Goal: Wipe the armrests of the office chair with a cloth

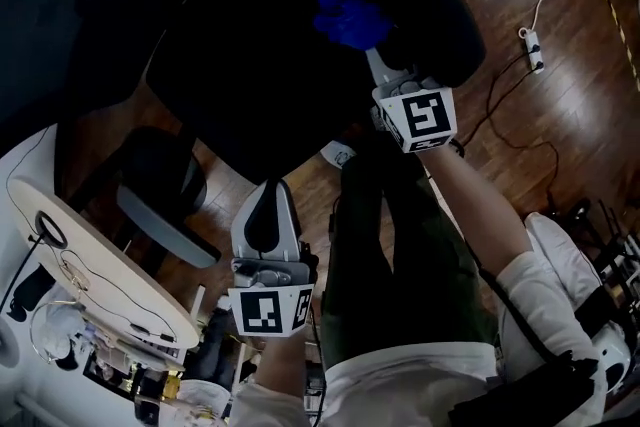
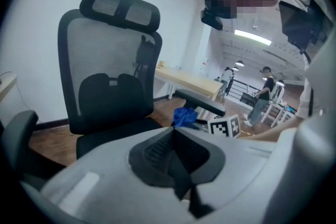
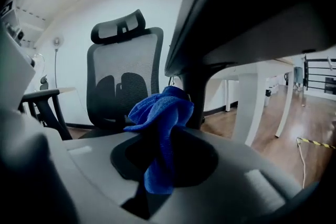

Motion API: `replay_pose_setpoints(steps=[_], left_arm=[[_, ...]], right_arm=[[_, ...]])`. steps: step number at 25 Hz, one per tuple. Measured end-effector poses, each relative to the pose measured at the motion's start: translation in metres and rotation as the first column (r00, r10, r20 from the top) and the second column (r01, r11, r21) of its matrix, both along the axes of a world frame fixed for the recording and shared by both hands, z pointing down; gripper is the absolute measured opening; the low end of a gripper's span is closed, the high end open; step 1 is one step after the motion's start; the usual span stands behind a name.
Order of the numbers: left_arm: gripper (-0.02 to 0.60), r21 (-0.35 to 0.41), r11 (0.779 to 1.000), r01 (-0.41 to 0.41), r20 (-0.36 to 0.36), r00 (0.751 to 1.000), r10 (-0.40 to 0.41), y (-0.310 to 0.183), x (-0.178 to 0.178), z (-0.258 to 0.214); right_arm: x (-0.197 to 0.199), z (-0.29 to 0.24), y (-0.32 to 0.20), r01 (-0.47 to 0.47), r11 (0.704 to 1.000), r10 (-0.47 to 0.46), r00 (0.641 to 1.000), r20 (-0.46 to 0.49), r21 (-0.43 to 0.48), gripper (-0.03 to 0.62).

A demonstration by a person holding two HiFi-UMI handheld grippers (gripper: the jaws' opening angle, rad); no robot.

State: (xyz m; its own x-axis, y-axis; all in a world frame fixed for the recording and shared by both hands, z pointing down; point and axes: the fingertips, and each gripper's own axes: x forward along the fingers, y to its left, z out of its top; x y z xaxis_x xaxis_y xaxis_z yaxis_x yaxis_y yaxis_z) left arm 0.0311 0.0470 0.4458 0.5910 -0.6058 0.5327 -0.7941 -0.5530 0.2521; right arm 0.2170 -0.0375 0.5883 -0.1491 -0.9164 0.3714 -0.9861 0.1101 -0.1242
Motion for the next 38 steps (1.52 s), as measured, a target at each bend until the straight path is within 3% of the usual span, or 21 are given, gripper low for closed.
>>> replay_pose_setpoints(steps=[5,10,13,17,20,23,27,32,35,38], left_arm=[[-0.009,-0.012,0.998,0.057,-0.018,0.998,-0.057,0.008,-0.017,-0.006],[-0.009,-0.008,0.992,0.123,-0.012,0.992,-0.123,0.013,-0.039,-0.010],[-0.009,-0.020,0.987,0.162,-0.006,0.987,-0.162,0.021,-0.051,-0.006],[-0.009,-0.007,0.977,0.212,-0.015,0.977,-0.212,0.023,-0.064,-0.011],[-0.009,0.022,0.968,0.251,-0.039,0.968,-0.250,0.019,-0.071,-0.036],[-0.009,0.088,0.959,0.270,-0.067,0.962,-0.265,0.009,-0.075,-0.086],[-0.009,0.251,0.925,0.284,-0.105,0.958,-0.266,-0.014,-0.082,-0.180],[-0.009,0.331,0.894,0.302,-0.174,0.951,-0.257,0.022,-0.099,-0.336],[-0.009,0.455,0.832,0.319,-0.244,0.943,-0.227,0.021,-0.101,-0.423],[-0.009,0.537,0.792,0.293,-0.271,0.948,-0.167,0.034,-0.099,-0.486]], right_arm=[[-0.001,0.055,-0.005,-0.012,0.988,0.018,0.999,0.040,-0.153,0.069],[0.006,0.111,-0.027,-0.021,0.932,0.058,0.994,0.091,-0.363,0.069],[0.007,0.121,-0.035,-0.010,0.917,0.058,0.992,0.108,-0.398,0.069],[-0.012,0.096,-0.019,0.036,0.928,0.018,0.990,0.142,-0.371,0.069],[-0.046,0.030,0.027,0.138,0.947,-0.089,0.980,0.177,-0.290,0.069],[-0.073,-0.075,0.066,0.246,0.950,-0.191,0.946,0.262,-0.193,0.069],[-0.073,-0.261,0.045,0.297,0.951,-0.308,0.924,0.227,0.080,0.069],[-0.088,-0.485,0.077,0.322,0.888,-0.376,0.919,0.114,0.328,0.069],[-0.108,-0.566,0.076,0.365,0.809,-0.456,0.885,0.099,0.461,0.069],[-0.118,-0.613,0.095,0.373,0.775,-0.487,0.867,0.106,0.510,0.069]])
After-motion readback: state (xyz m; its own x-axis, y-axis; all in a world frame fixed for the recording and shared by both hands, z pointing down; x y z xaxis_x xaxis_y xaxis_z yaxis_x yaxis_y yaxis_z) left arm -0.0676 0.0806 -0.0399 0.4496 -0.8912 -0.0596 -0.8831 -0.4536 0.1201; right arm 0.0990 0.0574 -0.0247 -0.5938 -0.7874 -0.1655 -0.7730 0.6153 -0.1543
